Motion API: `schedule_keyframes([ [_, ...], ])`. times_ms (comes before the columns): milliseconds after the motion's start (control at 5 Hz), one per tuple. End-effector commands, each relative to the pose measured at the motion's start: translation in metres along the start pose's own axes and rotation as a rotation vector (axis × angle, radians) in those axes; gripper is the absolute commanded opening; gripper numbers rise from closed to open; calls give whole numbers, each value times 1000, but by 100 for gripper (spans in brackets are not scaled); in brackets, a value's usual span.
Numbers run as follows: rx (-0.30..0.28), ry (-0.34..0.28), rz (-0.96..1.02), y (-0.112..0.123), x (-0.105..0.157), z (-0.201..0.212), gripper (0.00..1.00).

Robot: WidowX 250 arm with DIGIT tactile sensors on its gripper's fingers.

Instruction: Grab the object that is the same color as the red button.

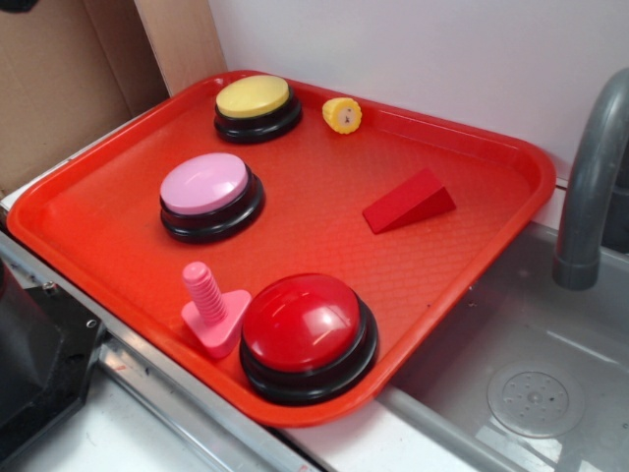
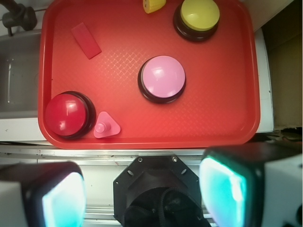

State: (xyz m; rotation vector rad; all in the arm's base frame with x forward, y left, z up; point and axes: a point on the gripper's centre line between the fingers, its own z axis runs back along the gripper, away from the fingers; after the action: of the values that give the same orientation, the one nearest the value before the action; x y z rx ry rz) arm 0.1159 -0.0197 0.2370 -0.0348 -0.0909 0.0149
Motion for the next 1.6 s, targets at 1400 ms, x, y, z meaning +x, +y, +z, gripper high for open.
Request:
schedule_keyframes([
  [1400, 40, -123, -362, -87, 165, -182, 100],
])
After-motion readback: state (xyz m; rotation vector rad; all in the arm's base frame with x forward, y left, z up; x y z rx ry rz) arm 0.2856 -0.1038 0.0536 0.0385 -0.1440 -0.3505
